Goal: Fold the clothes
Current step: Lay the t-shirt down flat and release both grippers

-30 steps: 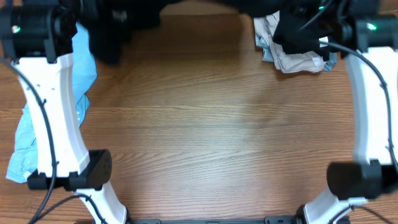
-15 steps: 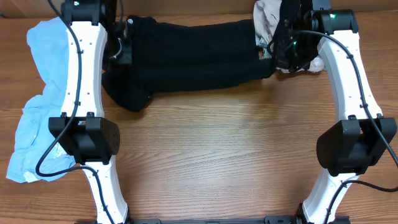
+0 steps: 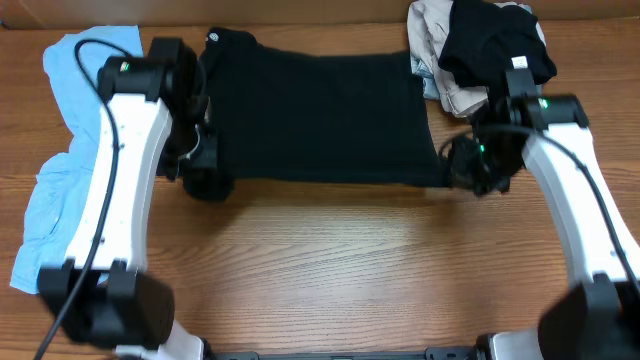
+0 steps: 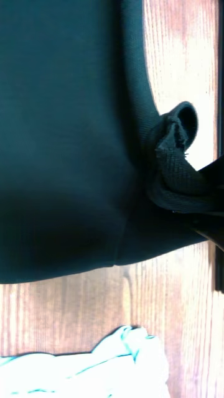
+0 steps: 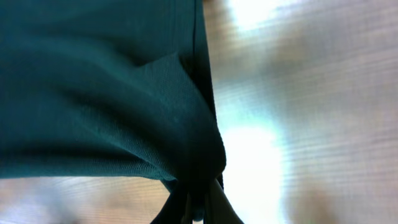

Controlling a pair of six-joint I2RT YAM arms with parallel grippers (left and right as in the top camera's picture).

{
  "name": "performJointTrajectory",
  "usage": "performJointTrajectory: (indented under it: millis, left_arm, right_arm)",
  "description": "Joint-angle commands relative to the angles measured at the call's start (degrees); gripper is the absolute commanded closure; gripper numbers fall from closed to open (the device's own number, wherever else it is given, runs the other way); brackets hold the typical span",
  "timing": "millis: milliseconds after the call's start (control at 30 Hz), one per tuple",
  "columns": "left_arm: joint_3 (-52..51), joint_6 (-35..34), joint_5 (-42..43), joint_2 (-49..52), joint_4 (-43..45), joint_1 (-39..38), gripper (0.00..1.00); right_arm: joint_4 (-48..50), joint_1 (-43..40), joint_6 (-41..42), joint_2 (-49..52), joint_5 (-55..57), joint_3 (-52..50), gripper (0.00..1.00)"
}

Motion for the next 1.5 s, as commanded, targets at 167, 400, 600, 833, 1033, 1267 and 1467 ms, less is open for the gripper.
performJointTrajectory:
  millis: [167, 400, 600, 833, 1033, 1267, 1467]
  left_arm:
    - [-18.7, -4.7, 0.0, -9.4, 3.7, 0.0, 0.96]
    - [-24.4, -6.9, 0.0, -11.4, 4.1, 0.0, 0.96]
    - [-25.2, -8.8, -0.1, -12.0, 9.0, 0.0, 0.96]
    - [-28.6, -9.2, -0.8, -11.9, 21.3, 0.0, 0.96]
    - [-33.6, -9.1, -1.1, -11.9, 33.4, 0.0, 0.96]
    - [-35.4, -9.1, -2.8, -11.8, 42.8, 0.0, 0.96]
    - [-35.4, -9.1, -3.9, -10.0, 45.4, 0.0, 0.96]
  right_arm:
    - [0.2, -0.2, 6.9, -15.1, 2.9, -17.7, 0.96]
    - [-2.2, -0.2, 9.6, -22.2, 0.1, -23.9, 0.96]
    - [3.7, -0.2, 11.0, -23.5, -0.2, -23.9, 0.96]
    - [12.1, -0.2, 11.0, -18.1, -0.5, -23.9, 0.96]
    - [20.5, -0.2, 10.9, -10.2, 0.4, -23.9, 0.96]
    - [29.9, -0.2, 10.5, -2.5, 3.0, -23.9, 0.96]
    - [34.4, -0.2, 10.4, 1.2, 3.0, -23.9, 0.96]
